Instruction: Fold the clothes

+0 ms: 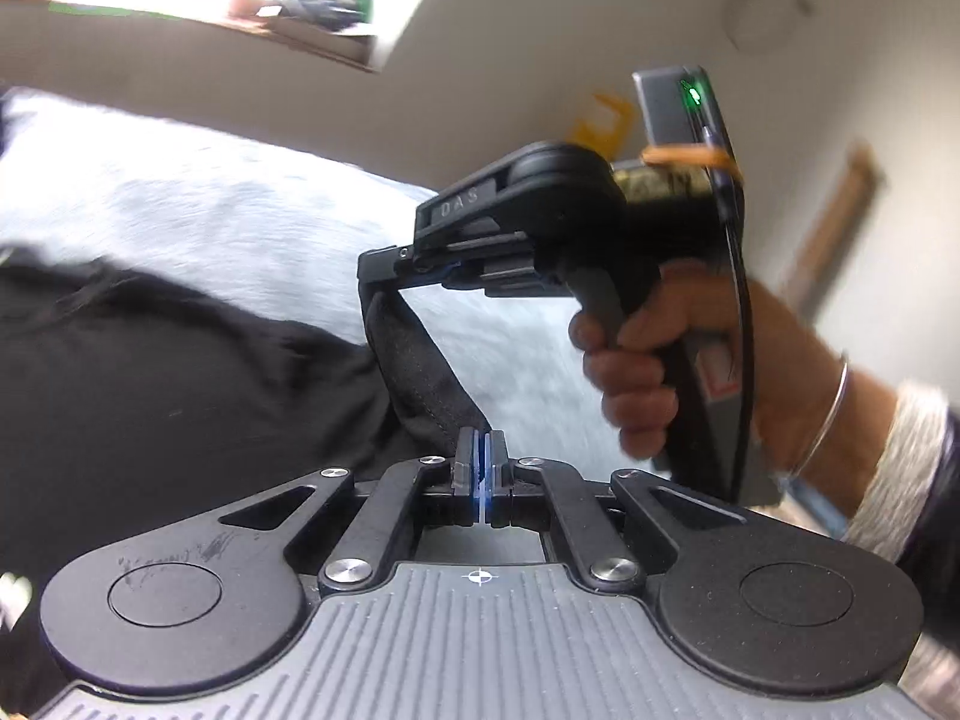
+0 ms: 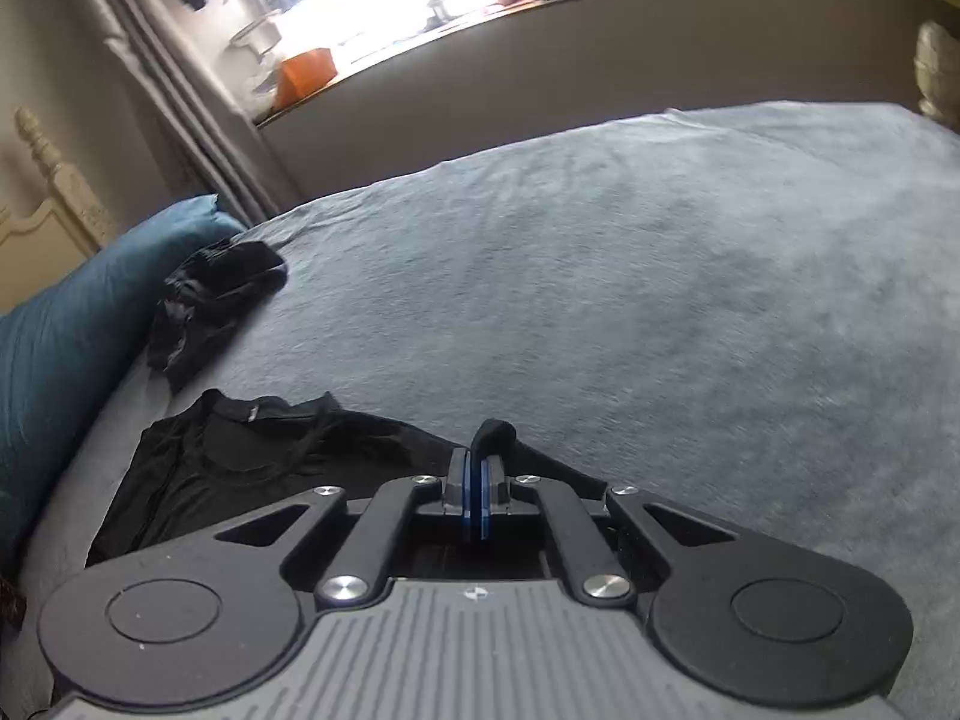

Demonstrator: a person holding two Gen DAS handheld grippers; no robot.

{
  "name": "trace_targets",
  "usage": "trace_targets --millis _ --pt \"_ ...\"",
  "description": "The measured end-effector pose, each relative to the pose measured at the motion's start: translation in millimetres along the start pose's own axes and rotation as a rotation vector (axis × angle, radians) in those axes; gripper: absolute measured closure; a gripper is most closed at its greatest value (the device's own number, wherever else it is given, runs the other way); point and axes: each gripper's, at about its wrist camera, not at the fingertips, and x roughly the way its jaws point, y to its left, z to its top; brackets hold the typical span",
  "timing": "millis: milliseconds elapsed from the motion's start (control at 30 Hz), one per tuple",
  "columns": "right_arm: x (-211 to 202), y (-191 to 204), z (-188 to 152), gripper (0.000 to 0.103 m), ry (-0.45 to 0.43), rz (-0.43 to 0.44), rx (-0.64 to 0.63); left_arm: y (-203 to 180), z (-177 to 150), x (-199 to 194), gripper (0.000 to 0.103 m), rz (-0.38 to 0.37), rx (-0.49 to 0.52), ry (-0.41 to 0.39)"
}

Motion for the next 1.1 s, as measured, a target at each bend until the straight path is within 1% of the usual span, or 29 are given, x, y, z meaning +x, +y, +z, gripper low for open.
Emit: trace_targets --millis 100,200,300,367,433,500,567,600,633,667,700,767,867,967,1067,1100 --pt "21 35 4 0.101 0.033 0.022 -0.086 22 3 -12 0.103 0.039 -0.094 -0.011" --pt "45 66 -1 0.1 0.067 0.038 -0.161 41 -2 -22 0.103 0.085 -0.148 -0.001" --pt "74 86 -13 0.098 0.12 0.069 -0.171 60 -11 -29 0.102 0.13 -0.202 0.047" --pt "90 90 -22 0.09 0.147 0.086 -0.154 71 -18 -36 0.102 0.153 -0.25 0.086" --pt "98 88 -29 0.07 0.16 0.11 -0.106 81 -22 -42 0.101 0.164 -0.293 0.098" --pt "91 75 -32 0.068 0.132 0.145 -0.02 89 -21 -47 0.097 0.164 -0.313 0.093" --pt "72 57 -32 0.068 0.087 0.196 0.09 96 -17 -49 0.094 0.155 -0.297 0.087" --pt "58 44 -32 0.068 0.066 0.221 0.154 98 -15 -51 0.092 0.147 -0.29 0.087" --pt "41 31 -34 0.067 0.046 0.242 0.219 98 -13 -53 0.087 0.138 -0.286 0.089" --pt "25 18 -35 0.067 0.026 0.264 0.285 99 -9 -52 0.085 0.129 -0.28 0.096" --pt "9 6 -38 0.067 0.01 0.274 0.339 101 -6 -48 0.081 0.119 -0.274 0.105" --pt "-22 -12 -49 0.067 0.006 0.244 0.391 103 1 -38 0.08 0.127 -0.251 0.145" --pt "-56 -23 -76 0.067 0.031 0.16 0.39 103 3 -27 0.08 0.166 -0.226 0.196" --pt "-58 -14 -113 0.067 0.102 0.071 0.343 105 3 -18 0.08 0.197 -0.206 0.229" --pt "-43 2 -142 0.068 0.133 0.038 0.291 103 1 -13 0.08 0.22 -0.184 0.236" --pt "-38 9 -149 0.07 0.131 0.02 0.262 102 0 -11 0.081 0.229 -0.173 0.236"
